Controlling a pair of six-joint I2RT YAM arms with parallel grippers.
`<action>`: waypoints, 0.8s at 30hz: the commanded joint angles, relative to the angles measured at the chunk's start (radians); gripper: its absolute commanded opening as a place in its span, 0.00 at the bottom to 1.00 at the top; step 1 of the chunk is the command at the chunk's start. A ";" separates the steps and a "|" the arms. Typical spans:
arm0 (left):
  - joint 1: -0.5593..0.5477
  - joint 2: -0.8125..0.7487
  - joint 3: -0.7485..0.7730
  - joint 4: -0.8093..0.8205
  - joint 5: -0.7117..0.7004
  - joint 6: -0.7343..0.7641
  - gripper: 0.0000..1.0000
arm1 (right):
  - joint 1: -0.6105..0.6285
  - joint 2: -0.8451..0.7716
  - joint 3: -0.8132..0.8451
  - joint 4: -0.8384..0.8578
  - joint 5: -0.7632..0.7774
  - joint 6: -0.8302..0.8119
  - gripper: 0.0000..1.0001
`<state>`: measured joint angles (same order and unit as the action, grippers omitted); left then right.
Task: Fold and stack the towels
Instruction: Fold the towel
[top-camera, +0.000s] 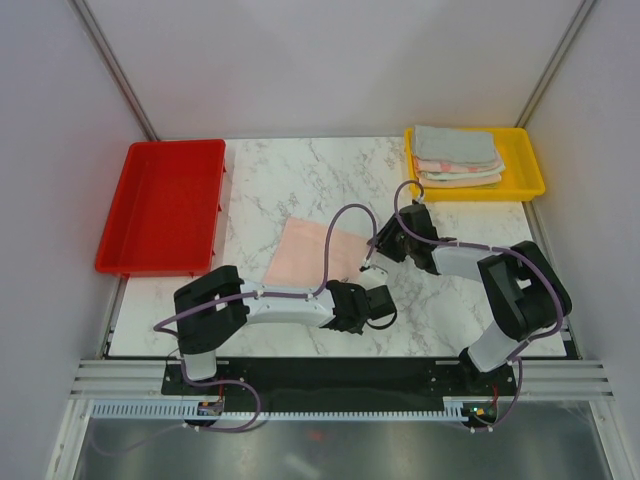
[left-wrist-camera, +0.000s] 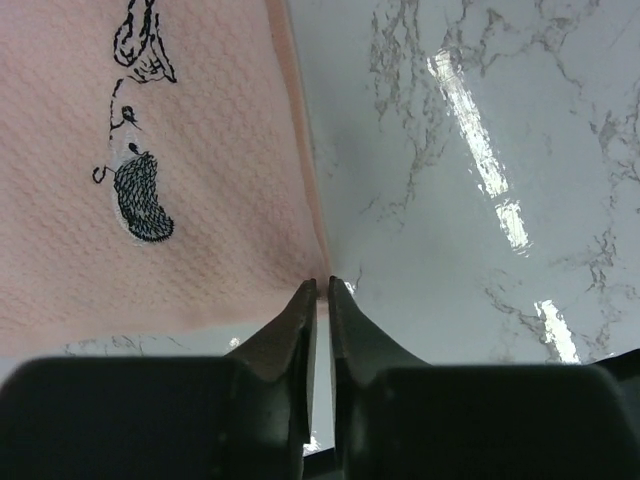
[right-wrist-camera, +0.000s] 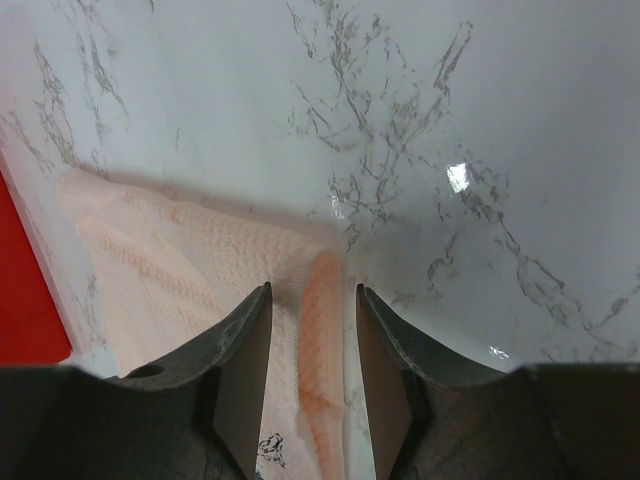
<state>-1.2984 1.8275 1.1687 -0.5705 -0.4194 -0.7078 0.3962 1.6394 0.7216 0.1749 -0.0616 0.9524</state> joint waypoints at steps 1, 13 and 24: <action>-0.012 0.010 0.046 -0.022 -0.064 -0.047 0.11 | -0.006 0.017 -0.008 0.061 -0.017 -0.020 0.47; -0.016 -0.046 0.037 -0.051 -0.042 -0.059 0.02 | -0.005 0.053 -0.014 0.098 -0.026 -0.020 0.47; -0.018 0.003 0.008 -0.043 -0.004 -0.127 0.02 | -0.017 0.108 0.010 0.112 0.000 -0.067 0.00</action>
<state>-1.3052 1.8225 1.1824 -0.6189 -0.4232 -0.7612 0.3923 1.7191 0.7101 0.2821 -0.0879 0.9291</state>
